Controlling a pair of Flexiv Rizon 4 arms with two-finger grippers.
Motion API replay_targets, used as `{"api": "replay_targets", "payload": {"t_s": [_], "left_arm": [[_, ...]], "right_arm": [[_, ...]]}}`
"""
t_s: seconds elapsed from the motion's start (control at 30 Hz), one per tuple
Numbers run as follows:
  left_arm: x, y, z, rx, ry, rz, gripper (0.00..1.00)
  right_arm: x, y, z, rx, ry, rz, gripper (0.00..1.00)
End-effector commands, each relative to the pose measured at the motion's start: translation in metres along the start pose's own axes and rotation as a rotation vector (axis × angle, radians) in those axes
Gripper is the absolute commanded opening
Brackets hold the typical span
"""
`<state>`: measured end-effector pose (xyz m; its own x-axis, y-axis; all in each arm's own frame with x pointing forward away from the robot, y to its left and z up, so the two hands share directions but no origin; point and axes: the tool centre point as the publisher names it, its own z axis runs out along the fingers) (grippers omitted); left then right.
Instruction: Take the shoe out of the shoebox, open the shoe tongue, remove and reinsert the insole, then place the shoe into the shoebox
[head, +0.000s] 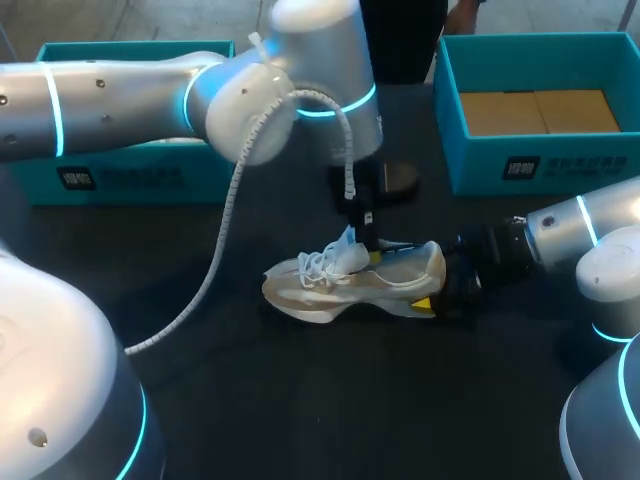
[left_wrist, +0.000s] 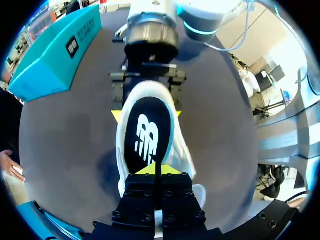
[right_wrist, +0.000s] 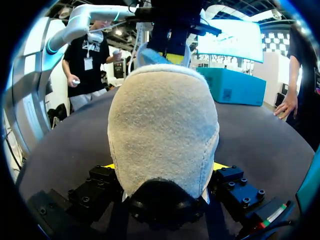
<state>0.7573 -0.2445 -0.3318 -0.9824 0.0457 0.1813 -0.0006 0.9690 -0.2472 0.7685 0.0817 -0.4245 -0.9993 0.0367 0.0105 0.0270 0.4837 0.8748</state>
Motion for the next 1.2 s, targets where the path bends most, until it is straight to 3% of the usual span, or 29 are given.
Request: {"api": "replay_targets", "payload": {"t_s": [0.03,0.57,0.6,0.63,0.67,0.83,1.2], "left_arm": [[0.007,-0.002,-0.008,0.037,-0.005,0.014,0.00],[0.006,-0.036,-0.016,0.067,-0.001,0.057,0.00],[0.006,-0.037,-0.016,0.066,0.002,0.060,0.13],[0.006,-0.038,-0.016,0.062,0.007,0.064,0.37],[0.007,-0.038,-0.015,0.060,0.010,0.067,0.40],[0.006,-0.038,-0.017,0.055,0.028,0.070,0.45],[0.023,-0.040,-0.038,0.035,0.066,0.127,0.42]], "right_arm": [[0.000,0.001,0.001,0.004,-0.001,0.001,0.00],[0.000,0.001,0.001,0.004,-0.001,0.001,0.00],[0.000,0.001,0.001,0.004,-0.001,0.001,0.00],[0.000,0.001,0.001,0.004,-0.001,0.001,0.00],[0.000,0.001,0.001,0.004,-0.001,0.001,0.00],[0.000,0.001,0.001,0.004,-0.001,0.001,0.00],[0.000,0.001,0.001,0.004,-0.001,0.001,0.00]]}}
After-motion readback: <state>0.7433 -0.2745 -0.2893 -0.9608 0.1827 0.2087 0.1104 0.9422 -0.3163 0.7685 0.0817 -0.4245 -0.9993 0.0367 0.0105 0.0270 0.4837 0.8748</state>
